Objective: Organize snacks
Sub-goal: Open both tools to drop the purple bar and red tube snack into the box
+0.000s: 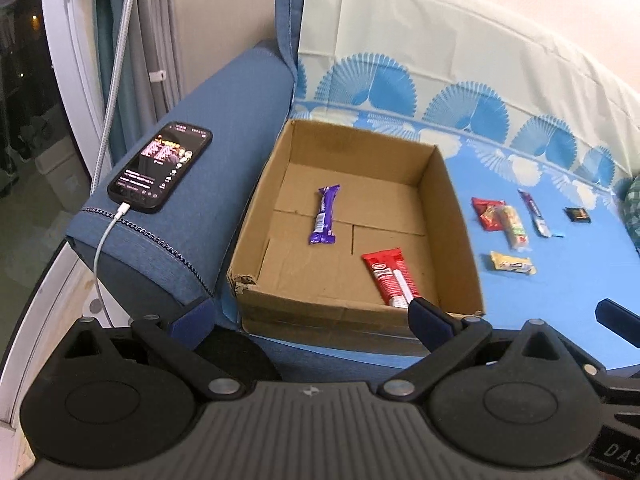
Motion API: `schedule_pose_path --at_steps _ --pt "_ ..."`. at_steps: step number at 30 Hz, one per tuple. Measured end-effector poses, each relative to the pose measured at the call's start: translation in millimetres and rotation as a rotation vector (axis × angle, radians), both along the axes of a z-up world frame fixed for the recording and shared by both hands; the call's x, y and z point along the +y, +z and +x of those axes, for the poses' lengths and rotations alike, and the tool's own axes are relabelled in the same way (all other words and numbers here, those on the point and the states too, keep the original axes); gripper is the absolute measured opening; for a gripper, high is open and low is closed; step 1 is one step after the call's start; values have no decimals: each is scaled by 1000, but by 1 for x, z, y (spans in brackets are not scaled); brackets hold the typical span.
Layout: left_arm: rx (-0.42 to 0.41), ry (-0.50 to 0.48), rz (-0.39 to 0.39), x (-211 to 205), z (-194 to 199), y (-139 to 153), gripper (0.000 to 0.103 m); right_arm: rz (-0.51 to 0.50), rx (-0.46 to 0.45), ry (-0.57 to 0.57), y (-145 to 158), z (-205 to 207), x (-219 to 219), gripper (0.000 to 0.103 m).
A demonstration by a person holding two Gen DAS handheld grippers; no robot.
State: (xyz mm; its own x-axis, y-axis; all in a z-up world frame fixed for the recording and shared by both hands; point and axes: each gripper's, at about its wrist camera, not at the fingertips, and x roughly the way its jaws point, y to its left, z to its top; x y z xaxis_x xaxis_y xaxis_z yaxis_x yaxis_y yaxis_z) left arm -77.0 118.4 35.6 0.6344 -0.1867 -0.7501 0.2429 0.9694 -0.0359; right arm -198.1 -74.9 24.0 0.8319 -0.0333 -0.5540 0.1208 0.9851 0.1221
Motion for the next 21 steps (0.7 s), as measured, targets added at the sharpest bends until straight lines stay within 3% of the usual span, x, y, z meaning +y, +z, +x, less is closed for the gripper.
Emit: schedule_pose_path --at_steps 21 --pt "-47 -13 -9 -1 -27 16 103 13 -70 -9 11 -29 1 101"
